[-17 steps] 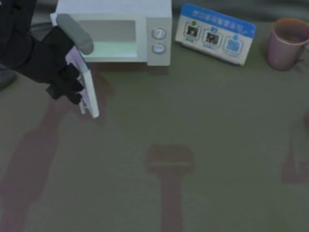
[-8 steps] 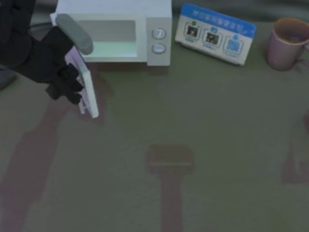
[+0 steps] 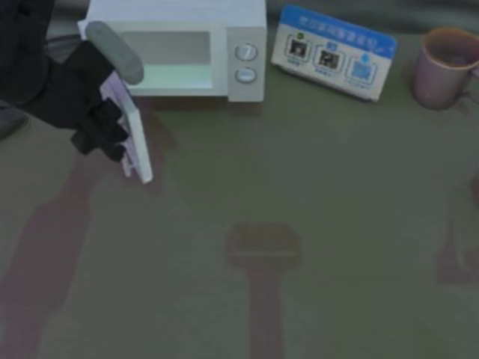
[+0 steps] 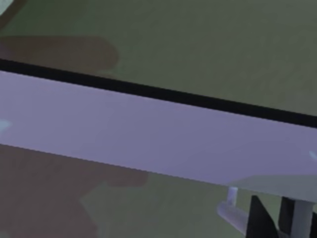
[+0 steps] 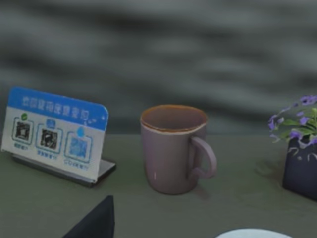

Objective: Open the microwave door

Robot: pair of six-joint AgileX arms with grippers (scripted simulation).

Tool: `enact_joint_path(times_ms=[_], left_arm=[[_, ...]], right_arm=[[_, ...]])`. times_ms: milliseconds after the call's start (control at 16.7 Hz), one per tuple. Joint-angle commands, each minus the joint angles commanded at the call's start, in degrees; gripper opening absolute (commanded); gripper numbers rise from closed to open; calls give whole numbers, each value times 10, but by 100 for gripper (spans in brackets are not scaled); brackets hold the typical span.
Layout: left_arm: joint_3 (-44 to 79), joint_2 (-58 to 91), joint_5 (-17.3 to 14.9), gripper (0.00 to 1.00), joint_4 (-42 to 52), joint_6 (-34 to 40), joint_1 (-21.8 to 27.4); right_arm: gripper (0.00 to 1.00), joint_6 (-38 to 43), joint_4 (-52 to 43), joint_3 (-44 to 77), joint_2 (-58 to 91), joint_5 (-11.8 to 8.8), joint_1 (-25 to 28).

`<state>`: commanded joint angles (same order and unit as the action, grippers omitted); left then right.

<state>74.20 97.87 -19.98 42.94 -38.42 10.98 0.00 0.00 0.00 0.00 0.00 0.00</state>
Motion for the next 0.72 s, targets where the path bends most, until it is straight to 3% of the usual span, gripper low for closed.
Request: enact_joint_path(times_ms=[420,720], left_arm=[[-1,2,-2,0,1,-2,0],[9,7,-21,0,27,-63,-23]], right_arm=[[100,0,0,0,0,0,0],[100,0,0,0,0,0,0]])
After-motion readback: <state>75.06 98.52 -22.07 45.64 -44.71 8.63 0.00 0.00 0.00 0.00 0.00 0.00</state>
